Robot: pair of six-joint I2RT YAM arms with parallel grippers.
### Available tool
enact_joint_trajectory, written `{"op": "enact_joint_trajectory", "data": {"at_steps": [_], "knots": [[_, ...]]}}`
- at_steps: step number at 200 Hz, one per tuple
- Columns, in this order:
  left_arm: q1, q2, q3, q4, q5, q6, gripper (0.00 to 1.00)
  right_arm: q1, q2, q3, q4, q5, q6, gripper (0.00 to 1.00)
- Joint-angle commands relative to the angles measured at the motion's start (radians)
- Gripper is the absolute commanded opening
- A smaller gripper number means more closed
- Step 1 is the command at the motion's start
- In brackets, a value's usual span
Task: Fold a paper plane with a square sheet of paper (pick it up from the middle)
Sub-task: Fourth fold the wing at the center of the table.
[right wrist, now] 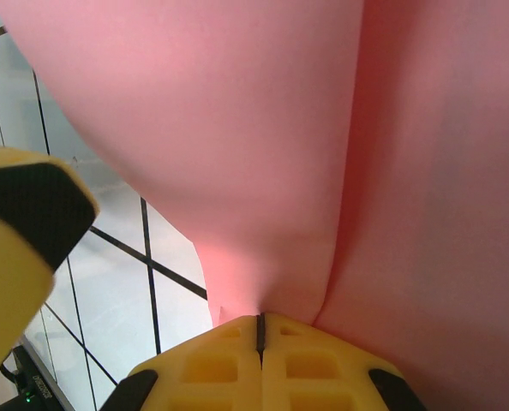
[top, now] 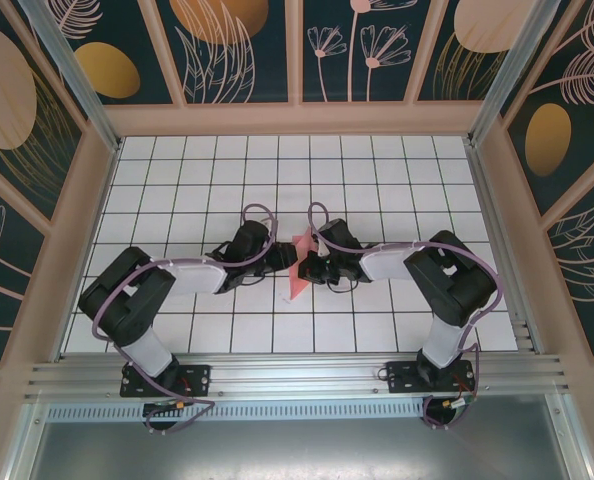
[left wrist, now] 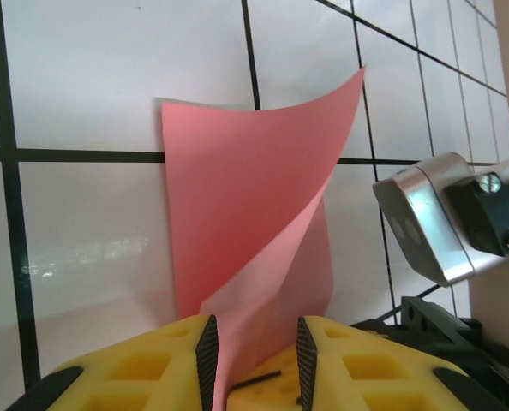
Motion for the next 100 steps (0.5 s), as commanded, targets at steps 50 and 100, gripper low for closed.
{"op": "enact_joint_trajectory", "data": {"at_steps": [50, 100], "knots": [[-0.002, 0.091, 0.043, -0.082, -0.007, 0.059, 0.33, 0.004, 0.025, 0.002, -0.032, 0.040, -0.021, 0.03], [-0.002, 0.133, 0.084, -0.148, -0.022, 0.090, 0.16, 0.004, 0.012, 0.009, -0.031, 0.031, -0.020, 0.03]]}}
